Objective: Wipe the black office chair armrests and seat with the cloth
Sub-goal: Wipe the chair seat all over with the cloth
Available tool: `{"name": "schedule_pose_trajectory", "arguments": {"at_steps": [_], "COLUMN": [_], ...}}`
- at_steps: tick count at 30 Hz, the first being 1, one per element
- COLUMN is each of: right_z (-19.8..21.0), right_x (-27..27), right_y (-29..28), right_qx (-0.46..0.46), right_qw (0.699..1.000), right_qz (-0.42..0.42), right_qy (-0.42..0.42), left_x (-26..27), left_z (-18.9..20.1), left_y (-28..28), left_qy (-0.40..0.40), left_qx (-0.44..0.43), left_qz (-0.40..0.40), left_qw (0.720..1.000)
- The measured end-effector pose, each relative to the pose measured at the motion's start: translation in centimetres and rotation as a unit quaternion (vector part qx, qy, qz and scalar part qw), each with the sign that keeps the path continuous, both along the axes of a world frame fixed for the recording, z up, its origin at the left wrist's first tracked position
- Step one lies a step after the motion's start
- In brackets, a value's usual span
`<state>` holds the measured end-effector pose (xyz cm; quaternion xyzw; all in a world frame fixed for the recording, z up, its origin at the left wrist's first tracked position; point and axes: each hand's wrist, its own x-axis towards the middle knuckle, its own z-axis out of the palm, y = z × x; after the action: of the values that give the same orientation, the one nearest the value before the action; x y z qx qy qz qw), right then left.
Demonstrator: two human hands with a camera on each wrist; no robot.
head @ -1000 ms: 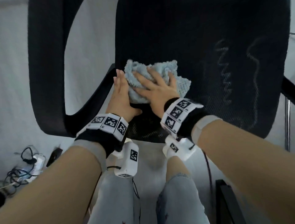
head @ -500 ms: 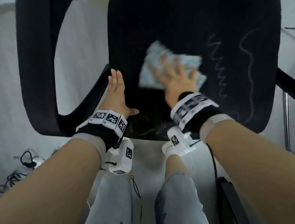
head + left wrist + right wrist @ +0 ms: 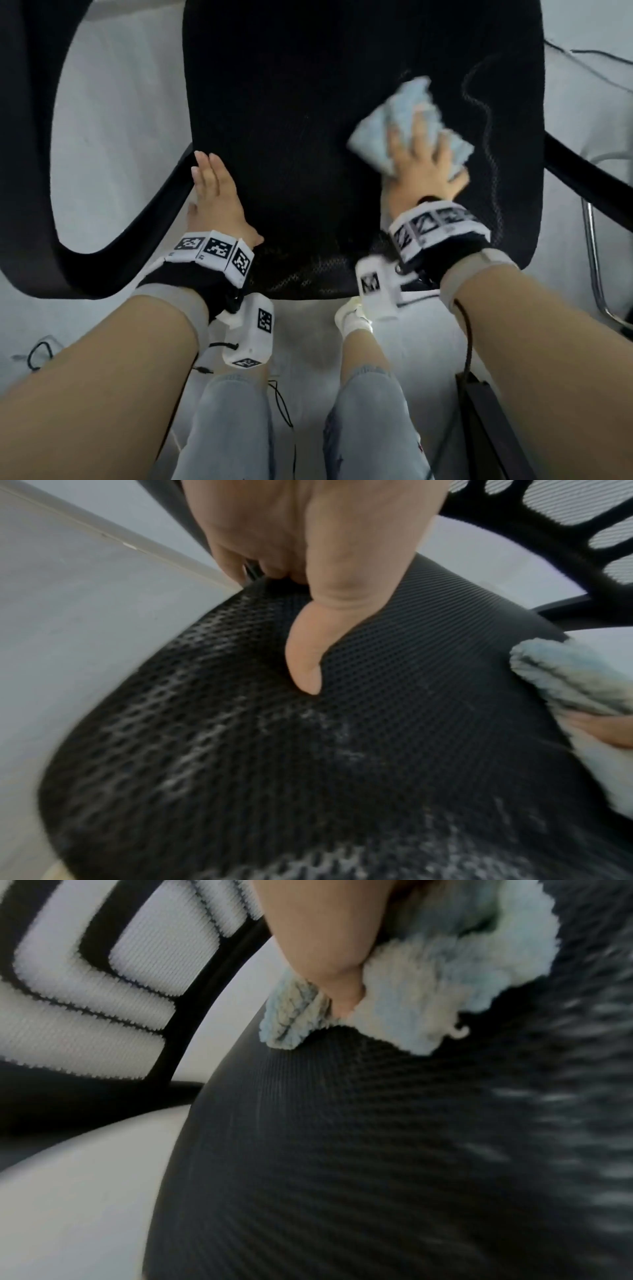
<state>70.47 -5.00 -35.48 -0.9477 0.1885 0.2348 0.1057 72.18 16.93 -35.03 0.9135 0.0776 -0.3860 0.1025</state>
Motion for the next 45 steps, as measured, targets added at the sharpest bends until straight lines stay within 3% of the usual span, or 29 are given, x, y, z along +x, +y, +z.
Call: {"name": "schedule_pose_trajectory", "arguments": {"at_steps": [1, 2, 4, 7, 8, 9, 11, 13, 15, 18, 20, 22, 26, 30, 33, 37, 40, 45], "right_z": [0.1, 0.3, 0.7, 1.0, 0.8, 0.4, 0.1, 0.2, 0.8, 1.3, 0.8, -0.1, -0.7, 0.8, 1.1, -0.2, -0.2, 0.5], "right_x": [0.4, 0.5, -0.6, -2.4, -2.2, -1.7, -0.1, 0.7, 0.2, -2.7, -2.5, 0.0, 4.8, -0.2, -2.4, 3.0, 4.5, -3.4], "right_y": [0.2, 0.7, 2.2, 2.3, 1.0, -0.6, -3.1, -3.0, -1.2, 1.3, 0.3, -0.7, 0.8, 0.8, 0.1, 0.6, 0.6, -1.3], "right_qx": [0.006, 0.007, 0.029, 0.072, 0.055, 0.026, -0.009, -0.001, 0.015, 0.078, 0.058, 0.03, 0.044, 0.033, 0.037, 0.03, 0.026, 0.035], "right_qw": [0.997, 0.996, 0.998, 0.943, 0.936, 0.949, 0.996, 0.996, 0.999, 0.977, 0.962, 0.975, 0.996, 0.991, 0.982, 0.988, 0.99, 0.988], "right_qz": [-0.074, -0.087, 0.038, 0.316, 0.34, 0.307, 0.087, -0.088, -0.039, 0.192, 0.263, 0.218, 0.075, 0.129, 0.175, 0.148, 0.138, 0.153], "right_qy": [-0.011, -0.003, 0.042, 0.076, 0.074, 0.067, 0.03, -0.017, 0.012, 0.044, 0.04, 0.023, -0.037, 0.016, 0.059, 0.013, -0.015, 0.002], "left_x": [-0.1, -0.1, -0.1, 0.2, 0.2, 0.1, -0.1, -0.4, -0.6, -0.5, -0.4, -0.8, -1.4, -0.9, -1.4, -1.4, -1.0, -1.1], "left_z": [0.1, 0.2, 0.5, 0.6, 0.4, 0.2, -0.3, -0.6, -0.9, -1.2, -1.5, -2.1, -3.6, -3.7, -4.1, -4.7, -6.8, -7.3], "left_y": [-0.7, -1.6, -3.7, -6.2, -6.7, -7.0, -7.6, -8.1, -8.4, -8.6, -8.6, -8.9, -9.7, -9.0, -9.1, -9.1, -8.4, -8.6], "left_qy": [-0.017, -0.028, -0.024, 0.026, 0.041, 0.05, 0.052, 0.039, 0.029, 0.026, 0.014, -0.01, -0.129, -0.057, -0.09, -0.168, -0.198, -0.228], "left_qx": [0.006, -0.002, -0.046, -0.06, -0.048, -0.036, -0.016, 0.002, 0.018, 0.033, 0.04, 0.046, 0.033, 0.027, 0.062, 0.028, 0.003, 0.001], "left_qz": [-0.005, -0.018, -0.054, -0.085, -0.088, -0.089, -0.092, -0.089, -0.085, -0.078, -0.071, -0.071, -0.012, -0.049, -0.073, -0.029, -0.062, -0.056], "left_qw": [1.0, 0.999, 0.997, 0.994, 0.994, 0.994, 0.994, 0.995, 0.996, 0.996, 0.997, 0.996, 0.991, 0.997, 0.991, 0.985, 0.978, 0.972]}}
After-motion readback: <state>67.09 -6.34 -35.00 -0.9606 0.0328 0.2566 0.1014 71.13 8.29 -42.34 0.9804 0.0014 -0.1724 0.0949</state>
